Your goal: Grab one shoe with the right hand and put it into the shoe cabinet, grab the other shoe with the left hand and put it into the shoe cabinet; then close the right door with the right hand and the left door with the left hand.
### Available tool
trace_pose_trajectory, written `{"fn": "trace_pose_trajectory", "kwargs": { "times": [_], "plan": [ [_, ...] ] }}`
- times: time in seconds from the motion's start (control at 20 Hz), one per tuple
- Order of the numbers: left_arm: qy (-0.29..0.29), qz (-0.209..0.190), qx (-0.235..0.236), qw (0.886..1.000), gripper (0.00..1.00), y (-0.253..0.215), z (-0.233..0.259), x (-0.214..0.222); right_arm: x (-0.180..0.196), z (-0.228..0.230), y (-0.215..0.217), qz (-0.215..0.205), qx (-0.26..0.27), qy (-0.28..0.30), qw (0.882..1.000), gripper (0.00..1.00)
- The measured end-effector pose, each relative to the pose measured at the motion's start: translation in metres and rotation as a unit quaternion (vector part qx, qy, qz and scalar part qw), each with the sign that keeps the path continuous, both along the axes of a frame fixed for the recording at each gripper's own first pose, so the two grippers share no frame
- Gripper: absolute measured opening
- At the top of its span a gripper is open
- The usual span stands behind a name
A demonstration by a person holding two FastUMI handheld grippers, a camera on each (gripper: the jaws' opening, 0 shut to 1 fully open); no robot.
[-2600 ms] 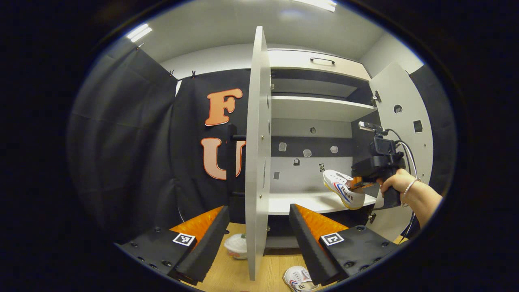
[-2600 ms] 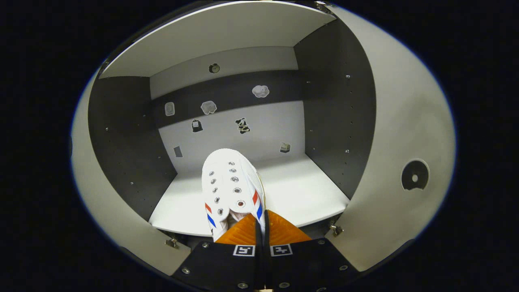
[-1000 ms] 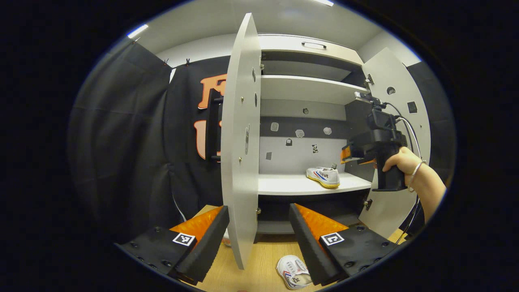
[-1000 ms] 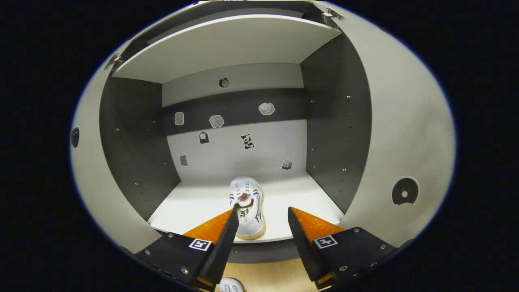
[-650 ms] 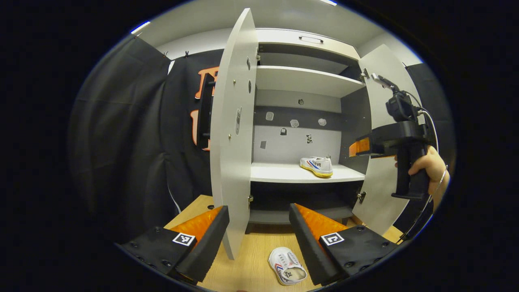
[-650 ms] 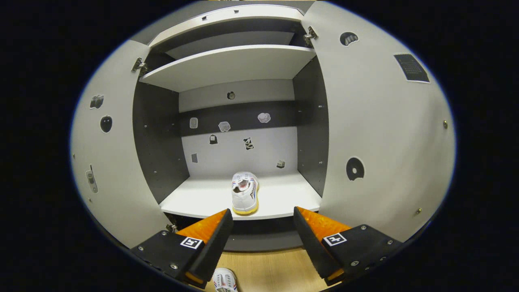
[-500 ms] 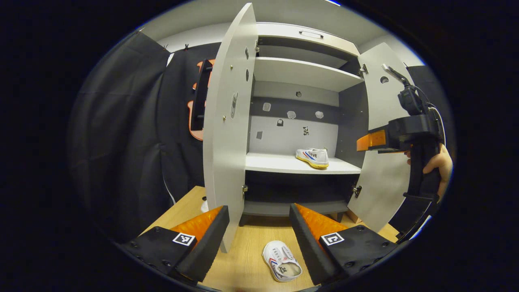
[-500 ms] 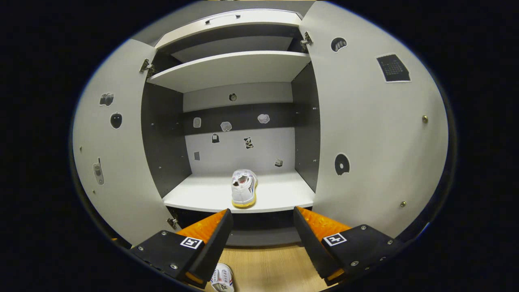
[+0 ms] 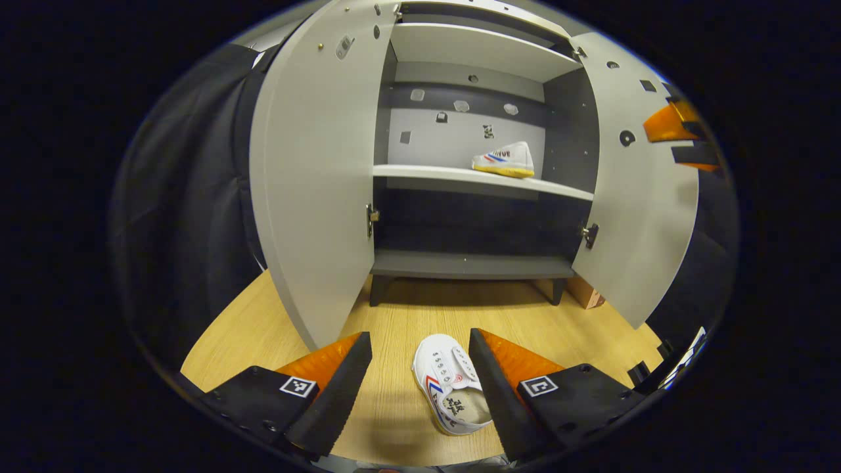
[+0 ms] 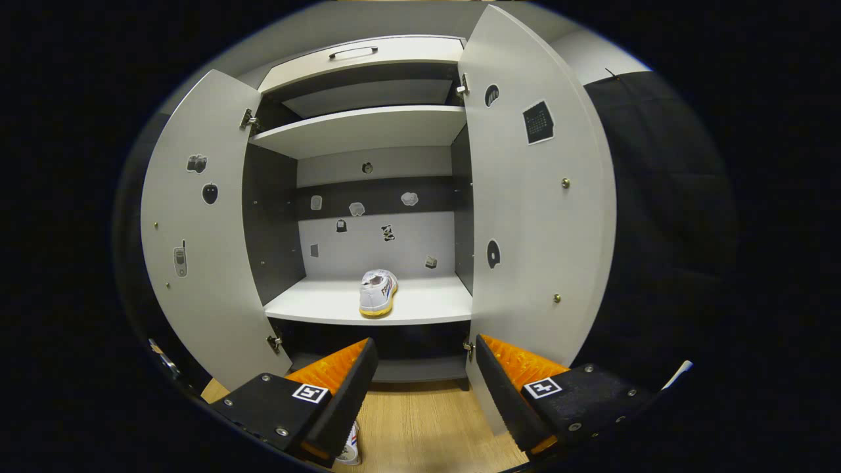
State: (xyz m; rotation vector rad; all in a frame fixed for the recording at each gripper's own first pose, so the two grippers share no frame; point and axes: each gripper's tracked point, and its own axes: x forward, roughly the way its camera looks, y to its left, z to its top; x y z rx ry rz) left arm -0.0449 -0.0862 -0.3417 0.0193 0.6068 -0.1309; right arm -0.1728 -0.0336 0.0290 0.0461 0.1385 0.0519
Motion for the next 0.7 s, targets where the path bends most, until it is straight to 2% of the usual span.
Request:
{"fn": "trace_pose_trajectory", "kwargs": {
  "times": [0.35,0.5,0.7],
  "plan": [
    [0.093,-0.022,0.025,0.995,0.98,-0.009,-0.106,-0.018,-0.018,0.013,-0.029,-0.020,-0.005,-0.018,1.000,0.92],
    [0.118,-0.032,0.030,0.992,0.98,-0.011,-0.135,-0.021,-0.021,0.014,-0.040,-0.031,-0.005,-0.019,0.999,0.93],
    [0.161,-0.024,0.012,0.987,0.98,-0.015,-0.161,-0.025,-0.021,0.012,-0.045,-0.035,-0.008,-0.017,0.999,0.92]
  ]
}}
